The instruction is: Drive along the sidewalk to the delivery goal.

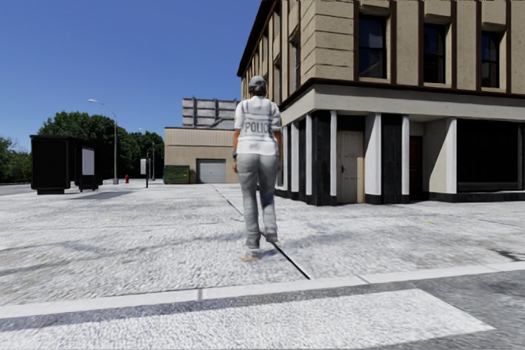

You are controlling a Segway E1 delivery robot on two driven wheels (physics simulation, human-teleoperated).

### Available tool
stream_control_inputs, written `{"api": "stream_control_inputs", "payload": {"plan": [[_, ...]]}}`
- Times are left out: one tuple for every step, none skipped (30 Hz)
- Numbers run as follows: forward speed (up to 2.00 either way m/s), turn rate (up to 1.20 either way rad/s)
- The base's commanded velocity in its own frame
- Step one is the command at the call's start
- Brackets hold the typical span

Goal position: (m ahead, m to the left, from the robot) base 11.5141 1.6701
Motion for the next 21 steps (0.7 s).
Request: {"api": "stream_control_inputs", "payload": {"plan": [[2.00, 0.00], [2.00, 0.00], [2.00, 0.00], [2.00, 0.00], [2.00, 0.00], [2.00, 0.00], [2.00, 0.00], [2.00, 0.00], [2.00, 0.00], [2.00, 0.00], [2.00, 0.00], [2.00, 0.00], [2.00, 0.00], [2.00, 0.00], [2.00, 0.00], [2.00, 0.00], [2.00, 0.00], [2.00, 0.00], [2.00, 0.00], [2.00, 0.00], [1.99, 0.00]]}}
